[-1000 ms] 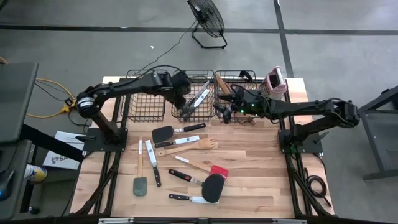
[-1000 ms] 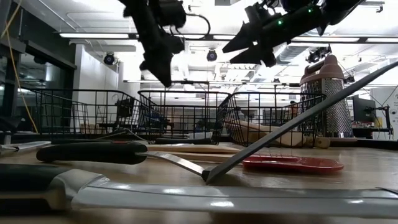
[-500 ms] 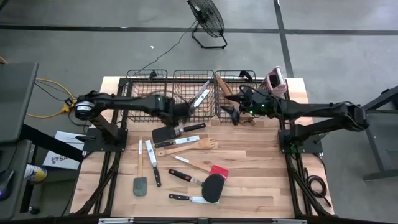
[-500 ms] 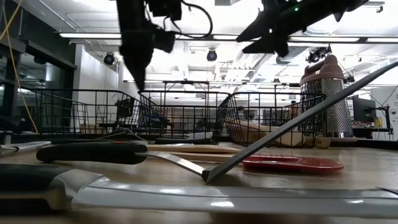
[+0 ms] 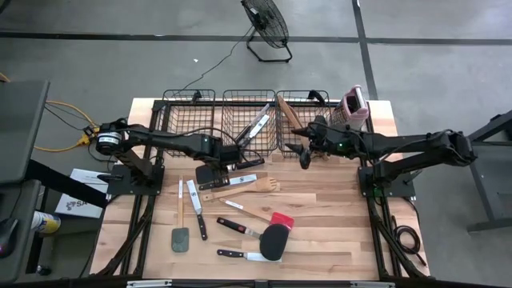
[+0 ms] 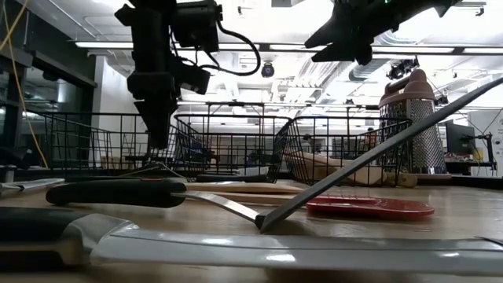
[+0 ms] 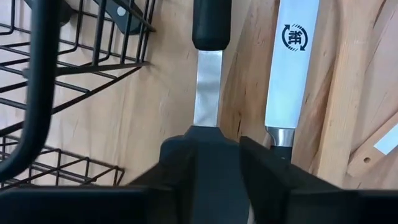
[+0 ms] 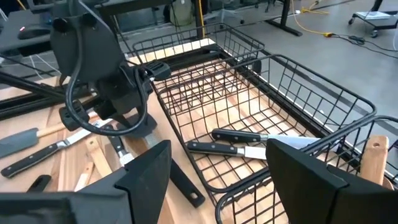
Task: Pick & Place Kitchen Items
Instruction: Put the black spatula into the left black wire basket
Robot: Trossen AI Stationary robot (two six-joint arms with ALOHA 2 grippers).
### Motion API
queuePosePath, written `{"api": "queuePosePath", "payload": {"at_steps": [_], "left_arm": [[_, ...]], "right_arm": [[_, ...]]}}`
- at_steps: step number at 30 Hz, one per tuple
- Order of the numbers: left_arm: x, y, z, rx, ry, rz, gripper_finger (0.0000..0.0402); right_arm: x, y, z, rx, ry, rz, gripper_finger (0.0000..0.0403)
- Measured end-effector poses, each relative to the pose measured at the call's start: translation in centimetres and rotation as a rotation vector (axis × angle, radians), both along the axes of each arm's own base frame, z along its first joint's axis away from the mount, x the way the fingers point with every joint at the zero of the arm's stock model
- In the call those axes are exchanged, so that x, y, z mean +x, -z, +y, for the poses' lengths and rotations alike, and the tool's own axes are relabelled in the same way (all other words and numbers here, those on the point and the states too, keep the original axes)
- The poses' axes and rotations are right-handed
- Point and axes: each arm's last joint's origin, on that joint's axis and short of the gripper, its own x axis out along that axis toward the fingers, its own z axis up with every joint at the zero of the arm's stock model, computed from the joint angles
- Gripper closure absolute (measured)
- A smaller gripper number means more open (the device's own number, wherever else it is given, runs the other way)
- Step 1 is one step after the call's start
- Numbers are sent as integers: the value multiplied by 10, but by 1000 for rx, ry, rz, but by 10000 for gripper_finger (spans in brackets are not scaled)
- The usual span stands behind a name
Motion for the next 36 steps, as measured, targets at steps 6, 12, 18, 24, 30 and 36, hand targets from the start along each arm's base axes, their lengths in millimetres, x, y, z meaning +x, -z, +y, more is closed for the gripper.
{"api": "queuePosePath", "payload": {"at_steps": [6,12,18,24,30,36], "left_arm": [[0,0,0,-4,1,-1,195],[1,8,0,-4,2,-33,160],[-5,18,1,46,-8,-8,158],[-6,20,1,56,11,6,158],[-4,20,1,57,11,-10,158],[-3,19,-3,25,64,-15,158]], "right_arm": [[0,0,5,-3,-9,3,149],[0,0,7,-15,8,6,149],[0,0,7,-15,6,6,149],[0,0,7,-15,6,6,149],[0,0,7,-17,13,6,149],[0,0,7,-17,12,7,149]]}}
